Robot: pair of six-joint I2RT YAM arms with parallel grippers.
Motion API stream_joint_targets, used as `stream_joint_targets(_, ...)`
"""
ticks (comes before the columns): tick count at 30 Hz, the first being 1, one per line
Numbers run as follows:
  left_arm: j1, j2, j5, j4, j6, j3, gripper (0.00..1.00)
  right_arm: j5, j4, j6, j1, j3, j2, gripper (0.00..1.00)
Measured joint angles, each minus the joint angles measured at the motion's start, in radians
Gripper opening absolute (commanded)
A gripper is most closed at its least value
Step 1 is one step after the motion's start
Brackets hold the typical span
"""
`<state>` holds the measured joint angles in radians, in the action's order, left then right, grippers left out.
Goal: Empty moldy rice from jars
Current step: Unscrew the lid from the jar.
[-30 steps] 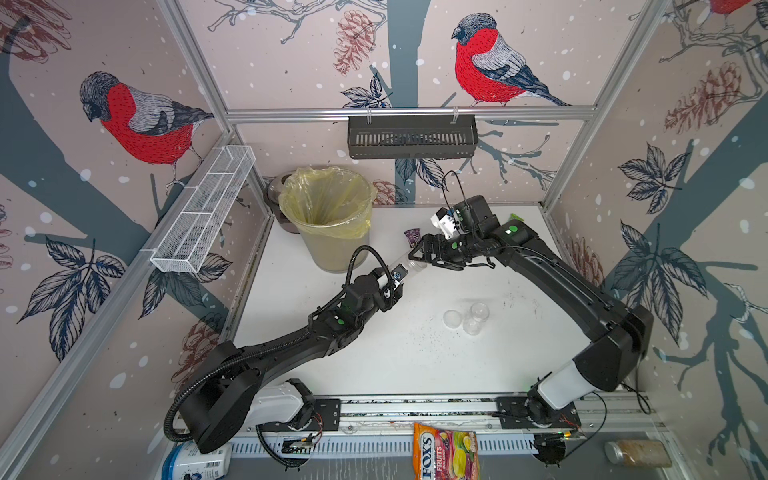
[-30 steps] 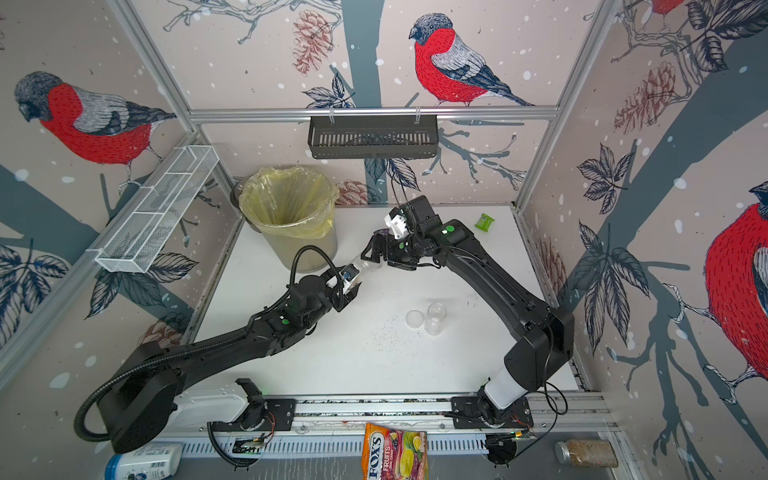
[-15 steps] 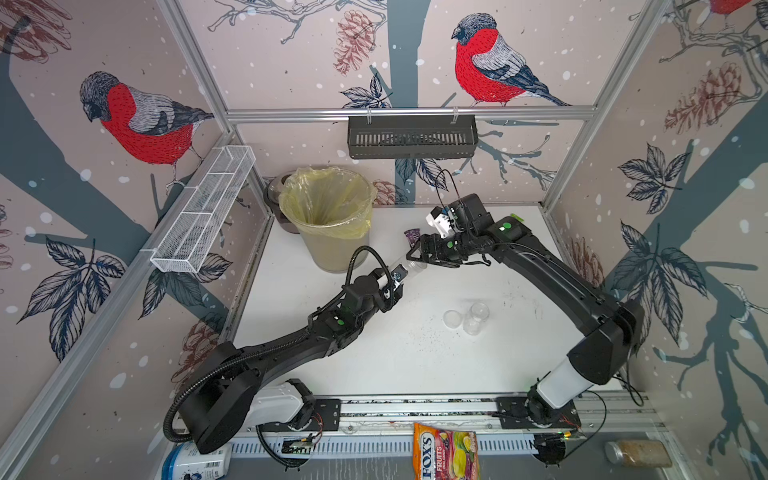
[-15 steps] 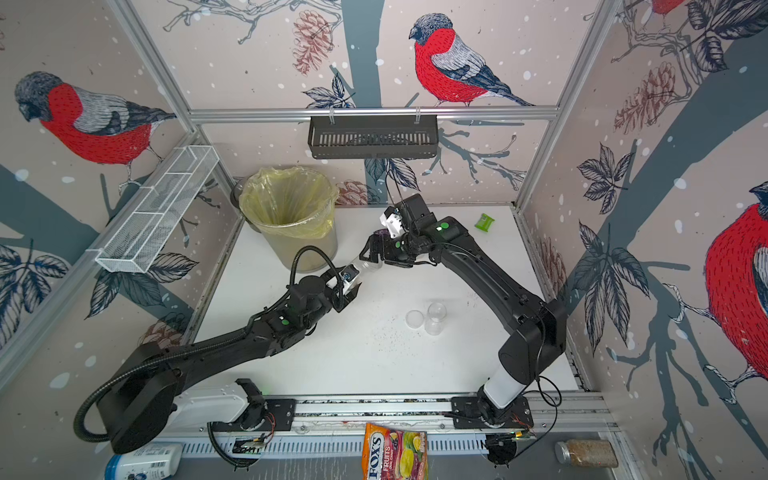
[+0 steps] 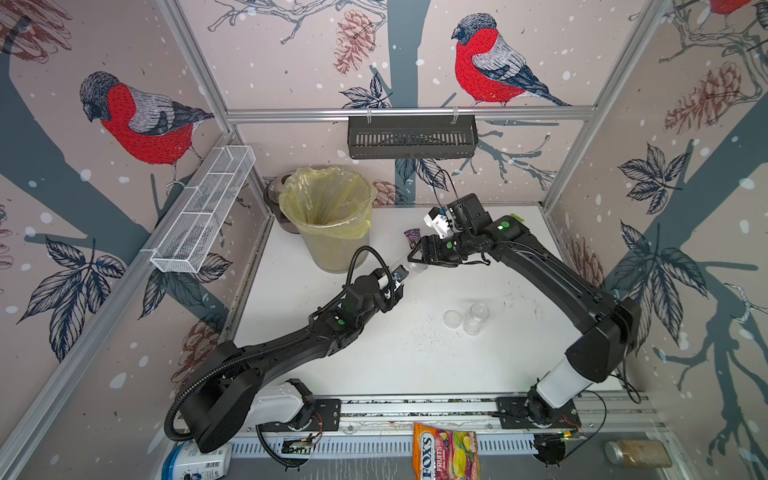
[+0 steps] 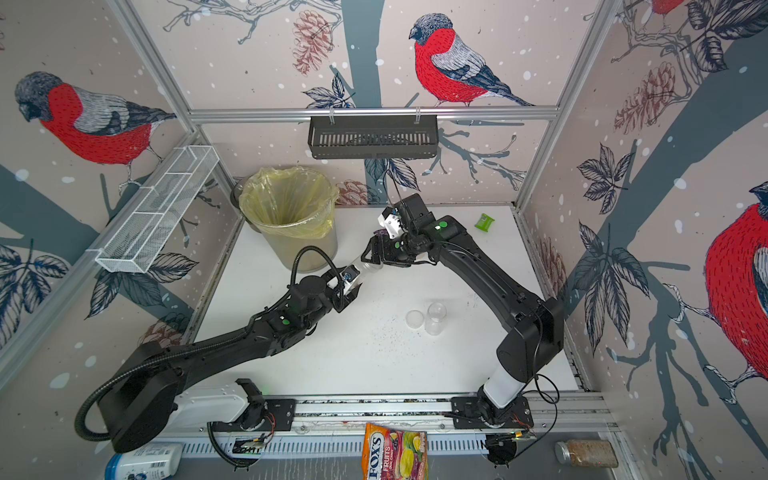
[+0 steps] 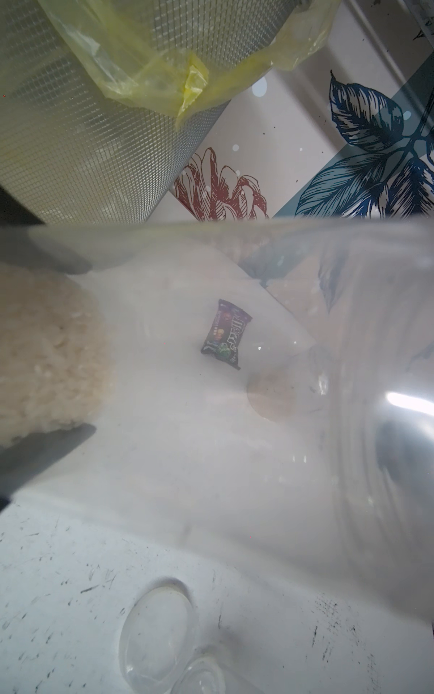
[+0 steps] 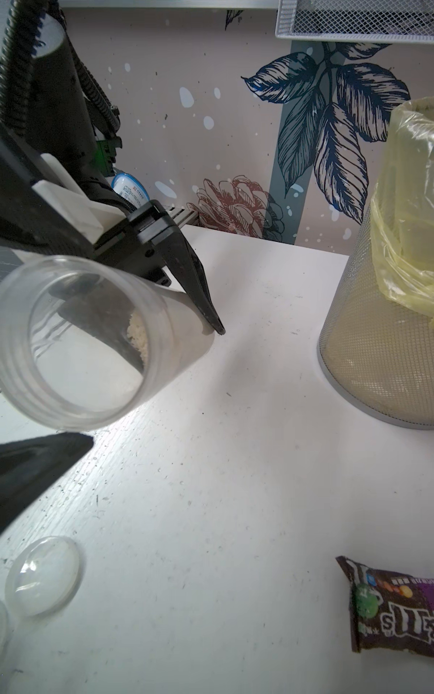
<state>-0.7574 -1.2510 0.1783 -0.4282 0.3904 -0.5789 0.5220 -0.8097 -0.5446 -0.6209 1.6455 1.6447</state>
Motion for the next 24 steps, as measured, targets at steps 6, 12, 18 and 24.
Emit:
stream_joint_targets(6,0.0,0.005,-0.005,0.007,0.001,-0.001,0.09,0.012,0.003,0.005,0.0,-0.002,0.001,0.65)
stream_joint_targets(12,0.0,0.007,-0.014,0.014,-0.003,-0.001,0.07,0.014,-0.002,0.022,0.001,-0.002,0.001,0.54)
stream_joint_targets(18,0.001,0.037,-0.064,0.06,-0.059,0.0,0.07,0.029,-0.01,0.117,0.0,-0.001,0.005,0.5)
stream_joint_targets(24,0.011,0.06,-0.137,0.095,-0.107,0.006,0.05,0.042,-0.017,0.248,-0.002,-0.011,-0.004,0.33)
